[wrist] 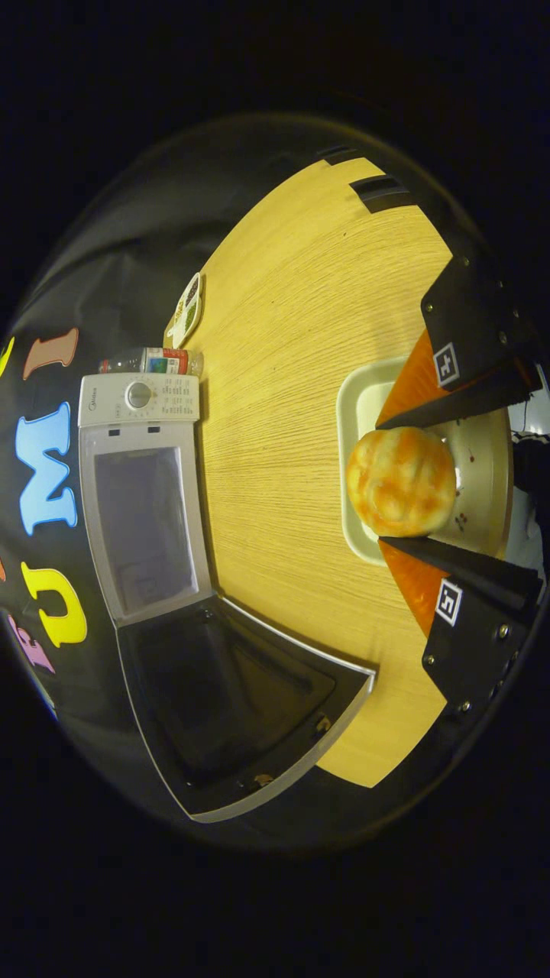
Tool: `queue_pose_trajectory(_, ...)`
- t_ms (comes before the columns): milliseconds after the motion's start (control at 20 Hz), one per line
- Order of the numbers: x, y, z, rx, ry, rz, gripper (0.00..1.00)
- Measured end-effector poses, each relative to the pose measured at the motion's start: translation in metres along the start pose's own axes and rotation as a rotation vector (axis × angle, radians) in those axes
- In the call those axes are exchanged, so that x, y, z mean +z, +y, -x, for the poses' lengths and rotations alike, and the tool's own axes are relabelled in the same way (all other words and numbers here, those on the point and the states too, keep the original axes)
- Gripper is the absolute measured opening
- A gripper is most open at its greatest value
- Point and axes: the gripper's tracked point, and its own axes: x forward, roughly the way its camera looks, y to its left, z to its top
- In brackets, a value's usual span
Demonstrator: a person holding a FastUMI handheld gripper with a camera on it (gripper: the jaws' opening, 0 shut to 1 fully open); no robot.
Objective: Open the microwave, put the food inside, and close the microwave door.
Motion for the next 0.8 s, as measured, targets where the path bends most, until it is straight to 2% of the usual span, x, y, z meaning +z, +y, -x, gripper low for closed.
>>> queue_pose_trajectory(400, 0.097, 0.031, 0.003, 0.135, -0.151, -0.157, 0.76)
queue_pose_trajectory(800, 0.169, 0.05, -0.022, 0.241, -0.254, -0.209, 0.76)
